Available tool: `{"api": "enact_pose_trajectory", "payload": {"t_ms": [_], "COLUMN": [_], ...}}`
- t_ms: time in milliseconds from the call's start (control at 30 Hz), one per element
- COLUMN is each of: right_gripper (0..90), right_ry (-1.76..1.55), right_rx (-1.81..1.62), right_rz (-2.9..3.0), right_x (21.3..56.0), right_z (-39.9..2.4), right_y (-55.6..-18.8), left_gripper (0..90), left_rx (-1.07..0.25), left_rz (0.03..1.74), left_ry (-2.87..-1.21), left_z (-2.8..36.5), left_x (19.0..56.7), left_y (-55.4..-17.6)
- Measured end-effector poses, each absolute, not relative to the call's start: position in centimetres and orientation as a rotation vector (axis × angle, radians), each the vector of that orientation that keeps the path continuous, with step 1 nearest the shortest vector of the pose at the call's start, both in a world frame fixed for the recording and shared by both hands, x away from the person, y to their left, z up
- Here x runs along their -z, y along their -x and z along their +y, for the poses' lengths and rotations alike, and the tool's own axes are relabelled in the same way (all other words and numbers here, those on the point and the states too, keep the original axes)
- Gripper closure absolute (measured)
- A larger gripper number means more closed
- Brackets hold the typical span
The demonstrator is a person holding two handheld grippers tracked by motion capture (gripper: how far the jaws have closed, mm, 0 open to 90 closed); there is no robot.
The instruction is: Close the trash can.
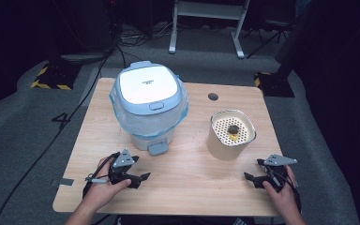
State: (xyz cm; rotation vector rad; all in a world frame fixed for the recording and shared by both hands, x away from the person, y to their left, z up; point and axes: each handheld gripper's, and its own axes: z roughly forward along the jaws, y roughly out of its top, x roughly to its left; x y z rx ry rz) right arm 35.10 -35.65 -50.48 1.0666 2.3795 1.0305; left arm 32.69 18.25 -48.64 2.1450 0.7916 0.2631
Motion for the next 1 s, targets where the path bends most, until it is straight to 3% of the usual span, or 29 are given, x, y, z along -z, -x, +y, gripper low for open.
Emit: {"api": "enact_pose_trajectory", "payload": {"t_ms": [233,367,633,767,1000], "right_gripper": [12.4,12.4,10.5,8.2,6.1], "right_ry": [-1.067,-1.068,-1.091,-1.143,-1.172], "right_rx": [-1.029,-1.029,-1.019,-0.997,-0.981], "right_rz": [2.379,2.379,2.364,2.334,2.318], "right_x": [50.5,50.5,50.5,50.5,50.5], "right_z": [-35.6,-35.6,-35.6,-35.4,-35.3], "right_y": [-35.1,-35.1,-35.0,-34.8,-34.7], "left_gripper": [19.2,16.6,15.0,7.8,7.5], "left_rx": [-0.237,-0.299,-0.319,-0.333,-0.346], "left_rz": [0.831,0.793,0.85,0.909,0.945], "left_ry": [-2.237,-2.266,-2.253,-2.248,-2.234], "left_z": [18.2,18.0,18.1,18.1,18.0], "left_x": [50.0,50.4,50.4,50.5,50.5], "left_y": [-32.8,-32.8,-32.9,-33.1,-32.8]}}
